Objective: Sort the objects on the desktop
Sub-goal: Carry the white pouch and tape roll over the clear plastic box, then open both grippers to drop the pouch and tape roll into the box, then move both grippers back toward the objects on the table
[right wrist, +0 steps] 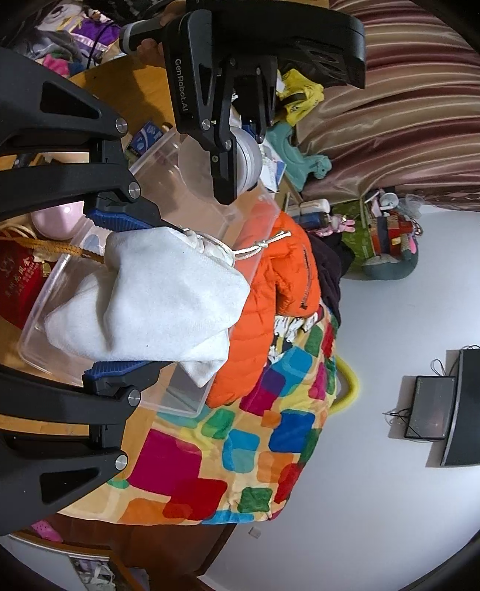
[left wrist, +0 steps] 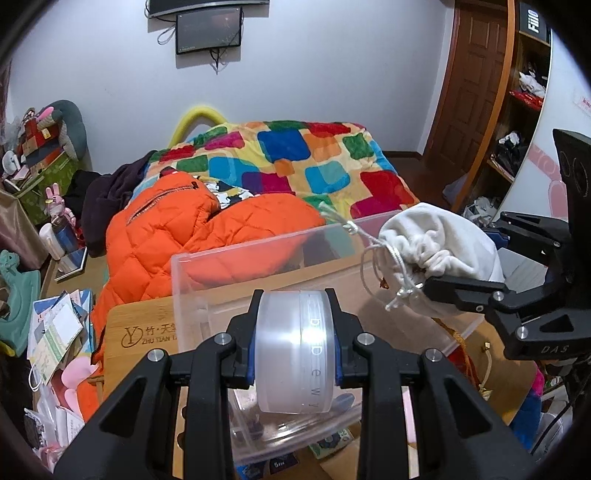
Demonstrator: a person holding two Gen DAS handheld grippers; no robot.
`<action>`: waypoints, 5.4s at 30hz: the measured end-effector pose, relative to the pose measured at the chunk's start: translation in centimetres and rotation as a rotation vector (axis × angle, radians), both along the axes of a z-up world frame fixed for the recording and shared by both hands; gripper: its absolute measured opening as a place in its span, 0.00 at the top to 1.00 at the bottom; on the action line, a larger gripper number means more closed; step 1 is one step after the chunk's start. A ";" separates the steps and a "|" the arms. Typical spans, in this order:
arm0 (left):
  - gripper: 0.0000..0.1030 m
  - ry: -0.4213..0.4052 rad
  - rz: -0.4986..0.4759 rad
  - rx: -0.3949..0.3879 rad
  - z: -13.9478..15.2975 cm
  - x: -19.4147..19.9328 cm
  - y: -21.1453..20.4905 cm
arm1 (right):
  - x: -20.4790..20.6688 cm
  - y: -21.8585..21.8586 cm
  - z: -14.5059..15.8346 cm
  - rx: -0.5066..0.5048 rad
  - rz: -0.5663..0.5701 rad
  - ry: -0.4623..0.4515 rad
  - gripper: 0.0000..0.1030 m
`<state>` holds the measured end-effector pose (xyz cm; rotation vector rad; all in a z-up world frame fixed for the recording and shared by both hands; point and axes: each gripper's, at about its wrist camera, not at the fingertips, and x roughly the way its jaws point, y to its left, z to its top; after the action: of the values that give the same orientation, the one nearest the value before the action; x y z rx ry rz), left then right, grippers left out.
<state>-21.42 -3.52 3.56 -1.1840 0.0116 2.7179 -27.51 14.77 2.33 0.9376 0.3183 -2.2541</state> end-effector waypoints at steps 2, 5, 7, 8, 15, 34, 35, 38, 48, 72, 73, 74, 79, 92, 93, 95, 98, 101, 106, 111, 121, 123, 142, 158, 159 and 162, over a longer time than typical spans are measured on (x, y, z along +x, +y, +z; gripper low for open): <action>0.72 -0.006 -0.005 -0.004 -0.3 -0.4 0.1 | -0.3 -0.2 -0.5 0.009 0.004 -0.009 0.51; 0.72 -0.017 -0.011 -0.009 -0.8 -0.9 0.2 | -0.8 -0.5 -1.2 0.027 0.014 -0.018 0.51; 0.72 -0.024 -0.015 -0.018 -1.1 -1.2 0.3 | -0.9 -0.7 -1.6 0.038 0.019 -0.024 0.51; 0.72 -0.027 -0.018 -0.023 -1.2 -1.4 0.3 | -1.0 -0.8 -1.8 0.044 0.022 -0.027 0.51; 0.72 -0.053 -0.025 -0.045 -2.0 -2.4 0.3 | -1.7 -1.5 -3.1 0.082 0.045 -0.050 0.51; 0.72 -0.106 -0.042 -0.076 -3.9 -3.4 0.3 | -2.7 -3.1 -5.1 0.140 0.085 -0.126 0.50; 0.72 -0.109 -0.042 -0.076 -4.0 -3.5 0.3 | -2.9 -3.1 -5.1 0.138 0.086 -0.138 0.50; 0.72 -0.116 -0.044 -0.078 -4.3 -3.4 0.3 | -2.9 -3.1 -5.2 0.133 0.089 -0.151 0.47; 0.72 -0.115 -0.051 -0.084 -4.2 -3.4 0.3 | -3.5 -3.3 -5.7 0.141 0.084 -0.217 0.42; 0.40 -0.032 -0.042 -0.086 -0.8 -0.3 0.2 | -0.2 -2.0 -1.2 0.197 -0.012 -0.009 0.24; 0.39 -0.026 -0.043 -0.088 -0.5 -0.1 0.3 | 0.0 -1.8 -1.0 0.198 -0.014 0.002 0.21; 0.38 -0.019 -0.043 -0.093 -0.3 0.2 0.3 | 0.4 -1.8 -0.7 0.197 -0.017 0.017 0.19; 0.30 0.016 -0.040 -0.112 0.8 1.7 0.5 | 1.8 -1.4 0.5 0.203 -0.029 0.071 0.17; 0.17 0.075 -0.028 -0.128 2.5 5.2 0.9 | 5.3 -0.6 2.1 0.204 -0.041 0.146 0.15; 0.17 0.079 -0.027 -0.130 2.6 5.5 0.9 | 5.5 -0.5 2.1 0.205 -0.041 0.149 0.15; 0.16 0.087 -0.025 -0.134 2.7 6.0 0.9 | 6.0 -0.4 2.3 0.204 -0.043 0.157 0.15; 0.15 0.102 -0.020 -0.147 2.9 6.9 1.0 | 6.8 -0.1 2.5 0.197 -0.047 0.167 0.15; 0.15 0.113 -0.006 -0.150 3.1 7.8 0.5 | 7.5 0.3 2.7 0.191 -0.054 0.176 0.15; 0.15 0.106 0.022 -0.124 3.1 9.0 -0.7 | 8.5 1.3 3.2 0.164 -0.071 0.186 0.15; 0.15 0.093 0.046 -0.123 2.4 10.1 -1.8 | 9.4 2.3 3.3 0.142 -0.086 0.188 0.14; 0.15 0.029 0.054 -0.110 -1.0 11.7 -2.7 | 11.0 3.4 1.6 0.156 -0.095 0.185 0.05; 0.15 0.016 0.058 -0.106 -1.6 11.9 -2.8 | 11.3 3.5 0.9 0.163 -0.095 0.178 0.05; 0.15 -0.057 0.092 -0.056 -5.9 13.3 -3.0 | 13.7 5.7 -4.1 0.064 -0.086 0.072 0.17; 0.15 -0.023 0.071 -0.049 -4.7 14.2 -2.0 | 12.6 5.0 -6.6 0.042 -0.071 -0.033 0.51; 0.15 -0.020 0.070 -0.047 -4.5 14.4 -2.0 | 12.6 5.0 -6.5 0.042 -0.074 -0.027 0.52; 0.15 -0.006 0.055 -0.036 -3.7 14.9 -1.8 | 12.6 4.9 -6.4 0.045 -0.079 -0.016 0.58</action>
<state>-6.49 -5.32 -0.15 -1.2203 0.0279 2.7731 -14.95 19.66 -4.03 1.0075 0.3314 -2.3190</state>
